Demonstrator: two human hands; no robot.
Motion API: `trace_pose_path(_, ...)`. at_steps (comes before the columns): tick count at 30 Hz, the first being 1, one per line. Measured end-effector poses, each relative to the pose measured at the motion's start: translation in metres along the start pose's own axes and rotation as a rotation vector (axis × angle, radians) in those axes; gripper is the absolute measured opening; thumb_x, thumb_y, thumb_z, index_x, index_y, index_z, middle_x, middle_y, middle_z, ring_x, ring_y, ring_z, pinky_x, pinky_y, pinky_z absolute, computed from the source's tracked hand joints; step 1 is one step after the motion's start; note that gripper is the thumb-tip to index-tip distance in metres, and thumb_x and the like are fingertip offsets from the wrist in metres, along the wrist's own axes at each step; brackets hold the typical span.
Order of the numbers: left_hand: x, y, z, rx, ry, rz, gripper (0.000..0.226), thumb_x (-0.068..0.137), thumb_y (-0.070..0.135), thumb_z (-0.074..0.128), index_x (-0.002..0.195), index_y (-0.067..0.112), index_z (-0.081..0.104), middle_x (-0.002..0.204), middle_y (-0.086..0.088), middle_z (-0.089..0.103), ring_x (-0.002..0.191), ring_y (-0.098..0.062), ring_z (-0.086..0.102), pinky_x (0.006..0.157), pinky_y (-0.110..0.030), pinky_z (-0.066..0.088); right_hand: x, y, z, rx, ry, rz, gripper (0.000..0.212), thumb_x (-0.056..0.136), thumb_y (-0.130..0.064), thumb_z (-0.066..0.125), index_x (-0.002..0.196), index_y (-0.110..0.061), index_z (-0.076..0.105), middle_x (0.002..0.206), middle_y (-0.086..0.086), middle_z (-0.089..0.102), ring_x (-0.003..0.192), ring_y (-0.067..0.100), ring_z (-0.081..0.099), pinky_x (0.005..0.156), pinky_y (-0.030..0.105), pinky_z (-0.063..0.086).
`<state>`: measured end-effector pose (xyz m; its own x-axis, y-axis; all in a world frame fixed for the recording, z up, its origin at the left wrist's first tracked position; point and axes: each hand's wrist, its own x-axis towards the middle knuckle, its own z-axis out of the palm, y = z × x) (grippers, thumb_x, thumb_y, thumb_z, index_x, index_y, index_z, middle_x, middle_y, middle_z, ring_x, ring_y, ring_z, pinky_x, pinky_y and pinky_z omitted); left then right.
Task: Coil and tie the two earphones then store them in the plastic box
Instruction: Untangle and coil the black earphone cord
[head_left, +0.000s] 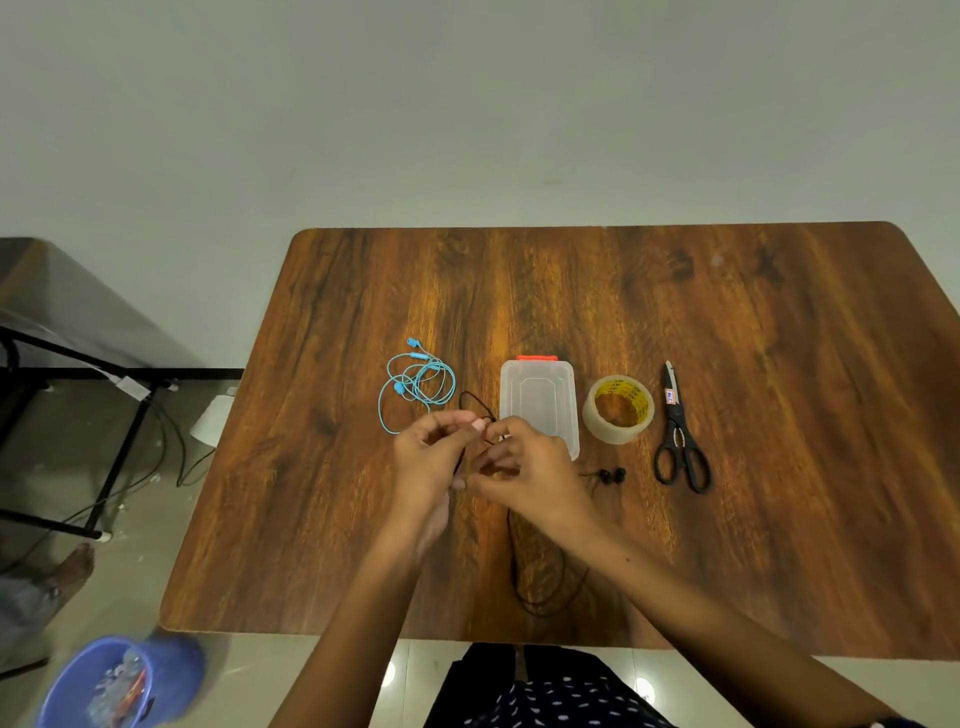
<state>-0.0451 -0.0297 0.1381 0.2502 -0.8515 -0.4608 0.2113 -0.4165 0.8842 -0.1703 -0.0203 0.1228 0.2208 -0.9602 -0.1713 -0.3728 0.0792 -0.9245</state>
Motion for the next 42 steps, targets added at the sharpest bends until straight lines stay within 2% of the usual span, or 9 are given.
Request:
trace_pose_path(3,-0.004,0.009,0.005,-0.192,-0.071,-0.078,0.012,0.086,-0.004,0.060,0.087,0.006,0.065,0.079,-0.005,0.074,0.075,-0.012,0.070,0.064,-0.025,0.049,0.001,-0.007,-0.002,0.114,0.063,0.012,0.041,0.074,-0.016,0.079,0.108,-0.012,0.056,0.087,0.001,0.073,0.083,0.005,0.069,0.075,0.011,0.052)
trace_pose_path(9,-0.017,0.023,0.011,-0.301,-0.207,-0.026,0.022,0.093,-0.006,0.044,0.099,-0.002,0.065,0.087,-0.009,0.072,0.086,-0.014,0.069,0.072,-0.017,0.056,0.004,-0.011,-0.010,0.240,0.072,0.046,0.027,0.080,-0.004,0.067,0.101,-0.017,0.057,0.081,0.007,0.072,0.078,0.018,0.070,0.077,0.036,0.056)
trace_pose_path(14,-0.013,0.015,-0.003,0.220,-0.183,0.270,0.022,0.084,0.007,0.067,0.105,0.012,0.069,0.104,-0.009,0.070,0.102,-0.021,0.064,0.090,-0.033,0.050,0.007,-0.023,-0.037,0.033,0.119,0.001,0.027,0.089,-0.002,0.050,0.087,-0.025,0.064,0.077,-0.004,0.064,0.066,0.012,0.066,0.065,0.032,0.057)
trace_pose_path(17,-0.006,0.005,-0.010,0.480,-0.090,0.345,0.052,0.065,0.057,0.071,0.108,0.029,0.068,0.110,0.000,0.065,0.108,-0.019,0.057,0.091,-0.037,0.048,0.012,-0.027,-0.058,-0.171,0.084,-0.115,0.027,0.088,-0.003,0.052,0.089,-0.022,0.071,0.086,-0.003,0.064,0.075,0.010,0.060,0.065,0.029,0.049)
trace_pose_path(19,-0.003,0.003,-0.012,0.576,-0.118,0.337,0.063,0.060,0.070,0.065,0.112,0.035,0.067,0.119,0.002,0.060,0.118,-0.018,0.049,0.096,-0.040,0.044,0.016,-0.029,-0.066,-0.272,0.012,-0.184,0.026,0.088,-0.004,0.053,0.089,-0.022,0.073,0.088,0.001,0.064,0.079,0.013,0.059,0.070,0.035,0.049)
trace_pose_path(24,-0.011,0.011,-0.006,0.332,-0.465,0.221,0.028,0.088,0.021,0.063,0.110,0.004,0.069,0.111,-0.010,0.070,0.111,-0.021,0.062,0.094,-0.033,0.047,0.028,-0.035,-0.073,-0.347,-0.121,-0.279,0.030,0.088,-0.002,0.054,0.094,-0.023,0.074,0.085,0.006,0.062,0.082,0.016,0.056,0.072,0.036,0.046)
trace_pose_path(27,-0.016,0.014,-0.003,0.277,-0.497,0.178,0.025,0.090,0.019,0.057,0.104,0.005,0.071,0.106,-0.004,0.073,0.109,-0.013,0.064,0.098,-0.026,0.045,0.036,-0.034,-0.074,-0.288,-0.117,-0.271,0.027,0.090,-0.004,0.057,0.100,-0.023,0.073,0.090,0.004,0.064,0.086,0.014,0.059,0.075,0.025,0.046)
trace_pose_path(34,-0.022,0.021,-0.001,-0.044,-0.562,0.016,0.030,0.090,0.016,0.050,0.115,0.005,0.061,0.110,-0.015,0.070,0.102,-0.027,0.068,0.077,-0.027,0.057,0.046,-0.025,-0.073,-0.144,-0.002,-0.244,0.012,0.085,-0.016,0.069,0.085,-0.028,0.066,0.086,-0.009,0.069,0.079,0.000,0.061,0.071,0.011,0.045)
trace_pose_path(42,-0.018,0.023,-0.008,-0.222,-0.718,-0.027,0.061,0.085,-0.003,0.052,0.139,0.021,0.036,0.125,-0.019,0.061,0.116,-0.031,0.059,0.077,-0.024,0.056,0.041,-0.007,-0.058,-0.035,-0.040,-0.150,0.010,0.089,-0.010,0.061,0.088,-0.017,0.068,0.082,0.002,0.069,0.072,0.017,0.063,0.062,0.030,0.051)
